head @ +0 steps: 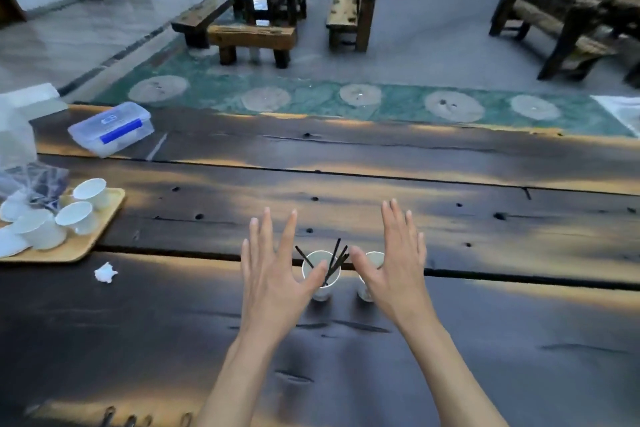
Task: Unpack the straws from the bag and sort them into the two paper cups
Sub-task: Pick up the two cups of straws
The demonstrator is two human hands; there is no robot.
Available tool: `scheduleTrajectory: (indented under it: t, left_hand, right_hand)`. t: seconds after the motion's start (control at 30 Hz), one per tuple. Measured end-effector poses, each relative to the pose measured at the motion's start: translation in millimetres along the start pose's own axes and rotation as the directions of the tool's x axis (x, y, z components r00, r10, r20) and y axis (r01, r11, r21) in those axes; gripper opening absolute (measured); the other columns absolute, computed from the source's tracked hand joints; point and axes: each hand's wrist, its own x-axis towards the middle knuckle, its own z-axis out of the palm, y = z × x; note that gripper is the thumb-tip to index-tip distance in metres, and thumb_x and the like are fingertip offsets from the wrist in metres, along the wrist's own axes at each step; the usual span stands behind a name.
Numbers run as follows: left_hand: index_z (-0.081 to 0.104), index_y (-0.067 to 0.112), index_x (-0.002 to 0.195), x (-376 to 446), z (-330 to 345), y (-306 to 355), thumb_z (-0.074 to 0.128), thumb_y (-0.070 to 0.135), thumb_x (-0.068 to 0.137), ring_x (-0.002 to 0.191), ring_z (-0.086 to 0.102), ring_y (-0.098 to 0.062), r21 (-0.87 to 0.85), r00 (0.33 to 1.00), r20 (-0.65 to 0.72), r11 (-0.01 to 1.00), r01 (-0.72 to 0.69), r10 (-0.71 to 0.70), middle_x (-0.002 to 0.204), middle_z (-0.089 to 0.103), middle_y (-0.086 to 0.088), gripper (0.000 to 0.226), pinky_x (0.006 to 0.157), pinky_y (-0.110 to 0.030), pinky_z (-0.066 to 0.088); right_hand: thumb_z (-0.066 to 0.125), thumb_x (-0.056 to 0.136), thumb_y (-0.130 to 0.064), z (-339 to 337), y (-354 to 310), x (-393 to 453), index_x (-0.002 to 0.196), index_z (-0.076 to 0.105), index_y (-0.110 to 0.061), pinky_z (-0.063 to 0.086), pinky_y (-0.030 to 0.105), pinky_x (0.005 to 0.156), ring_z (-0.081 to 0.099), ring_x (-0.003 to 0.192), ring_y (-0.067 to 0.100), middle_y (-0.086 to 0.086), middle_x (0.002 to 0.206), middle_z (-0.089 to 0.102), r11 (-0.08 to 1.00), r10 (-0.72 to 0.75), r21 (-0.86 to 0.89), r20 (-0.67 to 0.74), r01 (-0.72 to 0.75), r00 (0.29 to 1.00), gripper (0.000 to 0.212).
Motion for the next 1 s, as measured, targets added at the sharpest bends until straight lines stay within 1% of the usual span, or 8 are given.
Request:
scheduleTrajectory:
  t: [0.17,0.3,0.43,0.5,0.57,0.73,0.87,1.0]
  left_hand:
    - [0.005,0.047,0.155,9.0,21.0,-5.9,0.052,0.066,0.08,0.153,-0.014,-0.012,-0.079,0.998,0.056,0.997,0.006,-0.002,0.167,-0.01,0.007,0.09,0.122,-0.038,-0.001]
    - [0.011,0.059,0.147,0.1,49.8,-22.5,0.073,0.045,0.079,0.151,0.003,-0.004,-0.327,0.974,0.175,0.924,0.198,-0.146,0.165,0.0,0.017,0.094,0.119,-0.035,0.013]
    - [0.019,0.031,0.154,-16.4,86.9,-40.5,0.082,0.026,0.076,0.145,0.02,-0.003,-0.457,0.885,0.219,0.758,0.465,-0.411,0.161,0.021,0.007,0.1,0.117,-0.026,0.018]
    - [0.019,0.024,0.155,-20.8,106.2,-53.2,0.083,0.022,0.076,0.147,0.022,-0.01,-0.474,0.812,0.288,0.661,0.582,-0.508,0.163,0.023,0.001,0.102,0.119,-0.03,0.019]
    - [0.02,0.022,0.155,-22.7,124.0,-64.0,0.084,0.021,0.075,0.148,0.024,-0.013,-0.44,0.775,0.341,0.638,0.632,-0.532,0.163,0.025,-0.002,0.102,0.119,-0.031,0.02]
    - [0.02,0.021,0.155,-13.5,147.6,-68.9,0.085,0.019,0.072,0.147,0.027,-0.014,-0.411,0.741,0.399,0.617,0.671,-0.54,0.161,0.029,0.002,0.105,0.119,-0.034,0.024]
    - [0.023,0.026,0.152,-3.0,164.5,-69.9,0.086,0.013,0.068,0.139,0.036,-0.01,-0.457,0.762,0.397,0.61,0.647,-0.511,0.153,0.039,0.006,0.106,0.117,-0.035,0.029]
    - [0.031,0.024,0.146,6.7,177.6,-72.4,0.086,0.007,0.062,0.129,0.05,-0.013,-0.51,0.781,0.372,0.593,0.623,-0.501,0.141,0.051,0.003,0.101,0.111,-0.032,0.039]
  right_hand:
    - [0.052,0.084,-0.057,9.0,14.9,3.4,0.155,0.016,-0.026,-0.002,0.039,0.121,-0.004,0.152,0.01,-0.015,0.164,0.007,0.996,0.05,0.078,-0.002,-0.049,0.999,0.086]
    - [0.066,0.083,-0.044,23.8,37.5,-16.7,0.149,0.032,-0.025,0.015,0.035,0.121,0.02,0.147,0.008,-0.009,0.155,0.034,0.953,0.176,0.256,-0.023,-0.164,0.984,0.077]
    - [0.078,0.08,-0.018,49.6,76.1,-50.2,0.129,0.044,-0.03,0.034,0.039,0.113,0.045,0.13,0.01,-0.005,0.133,0.052,0.802,0.441,0.459,-0.021,-0.384,0.897,0.06]
    - [0.079,0.079,-0.017,62.6,96.6,-59.1,0.125,0.042,-0.031,0.036,0.042,0.111,0.045,0.129,0.017,-0.003,0.133,0.051,0.732,0.544,0.473,0.026,-0.49,0.839,0.061]
    - [0.078,0.08,-0.02,73.8,114.6,-61.4,0.128,0.037,-0.032,0.036,0.043,0.11,0.043,0.131,0.019,-0.004,0.137,0.046,0.675,0.606,0.453,0.109,-0.582,0.788,0.065]
    - [0.079,0.08,-0.017,95.3,144.6,-46.2,0.144,0.03,-0.02,0.036,0.046,0.112,0.042,0.135,0.023,-0.009,0.143,0.037,0.606,0.637,0.415,0.258,-0.678,0.727,0.081]
    - [0.082,0.069,-0.019,107.5,153.5,-27.6,0.147,0.026,-0.018,0.033,0.039,0.115,0.038,0.137,0.013,-0.007,0.149,0.036,0.567,0.586,0.46,0.358,-0.683,0.727,0.095]
    - [0.081,0.063,-0.018,114.5,157.7,-13.7,0.123,0.041,-0.03,0.042,0.016,0.095,0.056,0.114,-0.004,-0.009,0.126,0.058,0.554,0.531,0.508,0.395,-0.66,0.75,0.073]
